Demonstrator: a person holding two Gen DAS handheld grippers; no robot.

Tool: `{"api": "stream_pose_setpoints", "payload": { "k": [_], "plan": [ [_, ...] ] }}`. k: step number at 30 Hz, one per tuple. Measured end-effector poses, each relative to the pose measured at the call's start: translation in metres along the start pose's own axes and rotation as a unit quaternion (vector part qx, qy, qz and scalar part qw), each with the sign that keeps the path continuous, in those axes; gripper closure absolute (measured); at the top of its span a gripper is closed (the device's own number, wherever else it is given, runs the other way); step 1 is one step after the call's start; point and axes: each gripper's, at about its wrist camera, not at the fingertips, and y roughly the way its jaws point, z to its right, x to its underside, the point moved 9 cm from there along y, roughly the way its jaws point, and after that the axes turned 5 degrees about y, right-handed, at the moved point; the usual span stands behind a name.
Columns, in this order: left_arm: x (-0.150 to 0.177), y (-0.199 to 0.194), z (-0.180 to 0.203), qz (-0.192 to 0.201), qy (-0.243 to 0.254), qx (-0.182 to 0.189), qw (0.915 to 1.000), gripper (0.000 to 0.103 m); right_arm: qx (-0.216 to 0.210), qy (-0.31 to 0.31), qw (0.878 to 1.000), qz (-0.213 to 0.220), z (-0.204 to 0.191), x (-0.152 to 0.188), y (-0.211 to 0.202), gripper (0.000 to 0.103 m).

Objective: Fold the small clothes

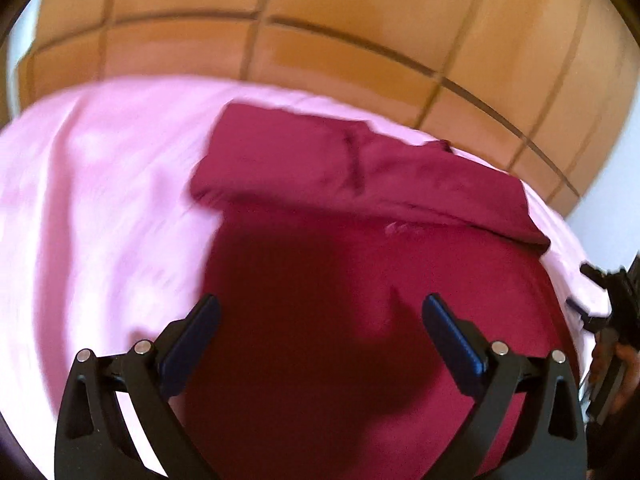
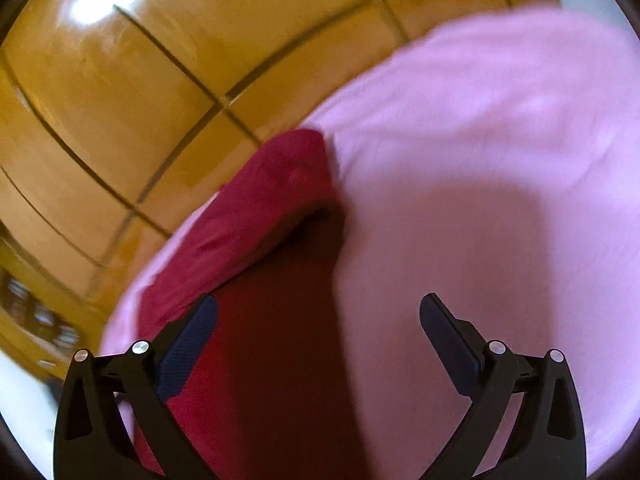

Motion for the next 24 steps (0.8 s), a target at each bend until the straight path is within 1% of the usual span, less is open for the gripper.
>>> {"api": "stream_pose_setpoints", "payload": {
  "k": [1,2,3,5,8,11,13,14,16,17,19,22,24],
  "plan": [
    [0.006,-0.005,-0.010,0.002,-0.018,-0.005,0.9998,0.003,-0.015,0.023,1.000,-0.014,0.004,0.004,0.002,0.003],
    [0.011,-0.008,-0.018,0.000,-0.031,-0.007,0.9995,0.003,-0.032,0.042,0.999,-0.011,0.009,0.005,0.001,0.004],
    [0.016,-0.012,-0.023,0.000,-0.043,0.002,0.9991,0.003,-0.045,0.039,0.998,-0.002,0.009,0.004,-0.002,0.004],
    [0.021,-0.018,-0.024,0.002,-0.040,0.005,0.9992,0.003,-0.053,0.020,0.998,-0.003,0.006,0.011,-0.003,0.004],
    [0.034,-0.021,-0.023,-0.015,-0.005,-0.006,0.9999,0.003,-0.044,-0.030,0.999,-0.006,0.000,0.017,-0.001,0.004],
    [0.042,-0.019,-0.015,-0.032,0.053,-0.028,0.9977,0.003,-0.038,-0.069,0.997,-0.014,0.000,0.028,-0.010,0.004],
    [0.048,-0.020,-0.011,-0.039,0.087,-0.040,0.9946,0.003,-0.043,-0.065,0.997,-0.013,0.003,0.030,-0.018,0.004],
    [0.051,-0.021,-0.009,-0.038,0.099,-0.042,0.9934,0.002,-0.053,-0.052,0.997,-0.012,0.006,0.029,-0.023,0.004],
    [0.055,-0.025,-0.009,-0.038,0.106,-0.040,0.9928,0.002,-0.066,-0.032,0.997,-0.014,0.011,0.028,-0.031,0.004],
    [0.056,-0.027,-0.009,-0.039,0.106,-0.035,0.9930,0.002,-0.071,-0.022,0.997,-0.017,0.013,0.029,-0.036,0.007],
    [0.058,-0.032,-0.011,-0.045,0.097,-0.022,0.9940,0.003,-0.068,-0.009,0.997,-0.026,0.014,0.032,-0.037,0.019],
    [0.063,-0.042,-0.012,-0.048,0.081,0.005,0.9956,0.003,-0.080,0.009,0.996,-0.041,0.017,0.040,-0.043,0.031],
    [0.067,-0.047,-0.012,-0.048,0.076,0.025,0.9956,0.004,-0.091,0.010,0.994,-0.055,0.017,0.049,-0.047,0.035]
  ]
}}
